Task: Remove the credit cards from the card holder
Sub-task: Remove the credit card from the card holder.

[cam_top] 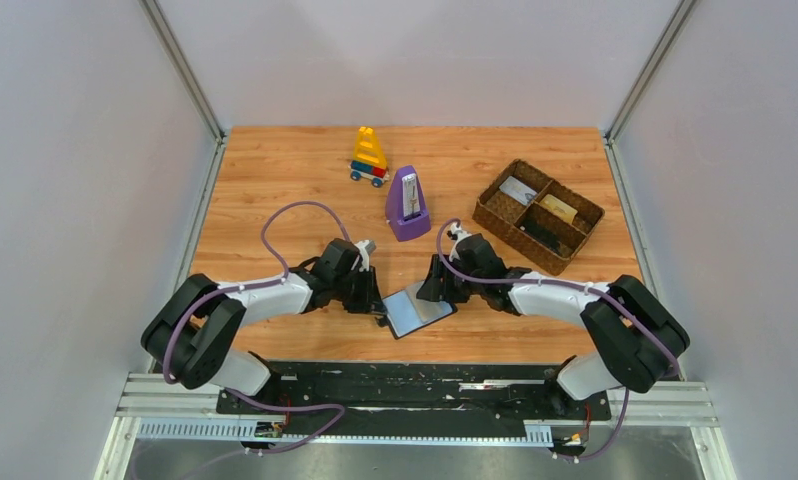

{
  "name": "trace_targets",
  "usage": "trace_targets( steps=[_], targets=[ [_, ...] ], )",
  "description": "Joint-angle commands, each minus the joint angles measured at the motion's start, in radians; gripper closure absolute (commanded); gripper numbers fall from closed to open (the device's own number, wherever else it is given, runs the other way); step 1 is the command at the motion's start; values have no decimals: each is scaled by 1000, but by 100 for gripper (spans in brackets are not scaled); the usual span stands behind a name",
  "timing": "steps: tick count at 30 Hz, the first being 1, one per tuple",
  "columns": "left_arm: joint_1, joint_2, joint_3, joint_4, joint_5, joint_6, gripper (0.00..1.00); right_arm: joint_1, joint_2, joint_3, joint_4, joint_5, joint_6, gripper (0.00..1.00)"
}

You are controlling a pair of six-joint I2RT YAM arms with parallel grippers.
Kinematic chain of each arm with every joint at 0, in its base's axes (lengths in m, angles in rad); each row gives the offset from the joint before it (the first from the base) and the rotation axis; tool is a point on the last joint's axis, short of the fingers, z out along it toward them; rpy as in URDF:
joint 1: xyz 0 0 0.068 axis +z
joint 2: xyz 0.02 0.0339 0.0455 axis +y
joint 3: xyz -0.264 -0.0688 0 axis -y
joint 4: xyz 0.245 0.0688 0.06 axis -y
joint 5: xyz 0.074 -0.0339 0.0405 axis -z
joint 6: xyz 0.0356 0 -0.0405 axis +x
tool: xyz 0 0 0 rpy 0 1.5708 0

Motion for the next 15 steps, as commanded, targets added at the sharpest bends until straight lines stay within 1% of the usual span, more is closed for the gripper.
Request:
trace_targets(
  steps=[1, 15],
  targets=[
    [-1, 38, -7, 40, -27, 25, 78, 1, 4, -23, 85, -58, 11, 50],
    [-1, 20, 4, 32, -19, 28, 78, 14, 3, -20, 152, -157, 57, 51]
  ],
)
